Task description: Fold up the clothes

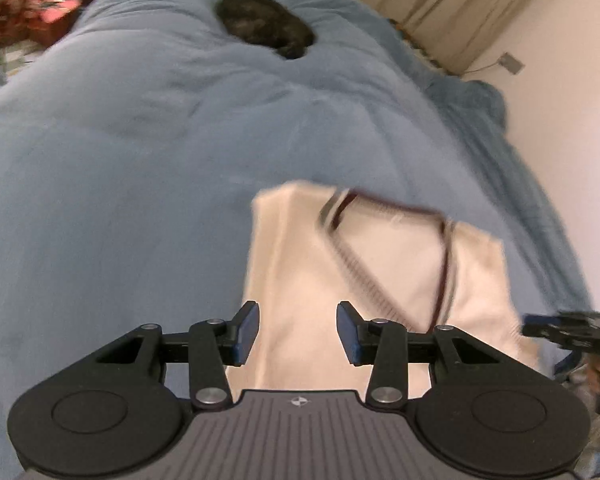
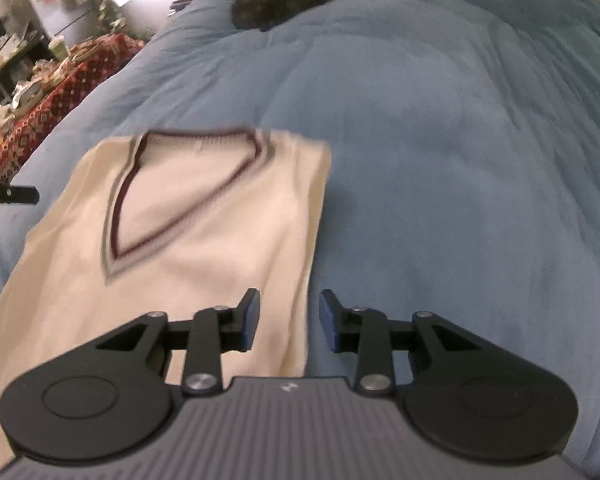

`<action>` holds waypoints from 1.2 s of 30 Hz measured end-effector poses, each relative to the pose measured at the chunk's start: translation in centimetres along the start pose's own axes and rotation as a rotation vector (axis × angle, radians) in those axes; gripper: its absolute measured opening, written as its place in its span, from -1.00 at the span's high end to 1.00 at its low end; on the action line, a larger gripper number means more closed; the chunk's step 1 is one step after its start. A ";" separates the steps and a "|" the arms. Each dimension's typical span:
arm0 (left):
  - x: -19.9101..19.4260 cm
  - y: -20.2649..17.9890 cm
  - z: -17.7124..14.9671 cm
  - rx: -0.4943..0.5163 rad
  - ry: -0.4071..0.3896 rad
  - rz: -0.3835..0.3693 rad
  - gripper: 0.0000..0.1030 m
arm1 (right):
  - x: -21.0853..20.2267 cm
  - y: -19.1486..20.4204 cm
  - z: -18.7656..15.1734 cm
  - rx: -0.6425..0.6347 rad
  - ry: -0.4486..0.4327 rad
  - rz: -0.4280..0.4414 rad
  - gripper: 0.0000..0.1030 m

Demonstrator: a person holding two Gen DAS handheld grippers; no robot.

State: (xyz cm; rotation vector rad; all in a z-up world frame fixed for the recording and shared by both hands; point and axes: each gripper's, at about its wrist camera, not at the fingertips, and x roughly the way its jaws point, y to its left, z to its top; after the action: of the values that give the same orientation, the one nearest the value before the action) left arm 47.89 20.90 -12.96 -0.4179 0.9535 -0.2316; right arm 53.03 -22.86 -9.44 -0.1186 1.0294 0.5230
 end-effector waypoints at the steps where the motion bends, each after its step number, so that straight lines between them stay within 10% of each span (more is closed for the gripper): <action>1: -0.2 0.6 -1.1 -0.039 0.002 0.011 0.19 | -0.5 0.3 -1.3 0.012 -0.007 -0.021 0.30; 6: -2.0 3.8 -5.3 -0.251 -0.023 0.033 0.17 | -1.9 2.0 -5.1 0.039 -0.068 -0.129 0.38; 11: -3.4 4.6 -6.5 -0.243 -0.034 0.093 0.13 | -1.4 3.4 -5.2 -0.008 -0.115 -0.219 0.90; 24: -0.9 5.3 -6.6 -0.176 0.007 0.044 0.07 | 0.5 0.0 -5.5 0.183 -0.091 -0.192 0.91; 26: -0.1 6.0 -6.5 -0.213 0.004 0.018 0.19 | 0.3 0.1 -5.3 0.174 -0.093 -0.191 0.91; 28: 0.8 6.9 -6.6 -0.290 0.031 -0.050 0.89 | 0.0 0.2 -5.2 0.161 -0.094 -0.194 0.91; 33: 1.3 3.3 -6.4 0.088 0.031 0.157 0.89 | 0.2 0.9 -5.0 0.090 -0.083 -0.228 0.91; 36: 2.6 3.5 -7.0 0.137 0.048 0.181 0.83 | 1.6 0.9 -5.5 0.054 -0.061 -0.239 0.90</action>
State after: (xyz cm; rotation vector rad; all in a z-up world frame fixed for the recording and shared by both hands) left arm 43.60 21.39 -19.93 -0.1998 1.0102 -0.1418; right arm 48.95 -23.35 -13.47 -0.1742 0.9540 0.2800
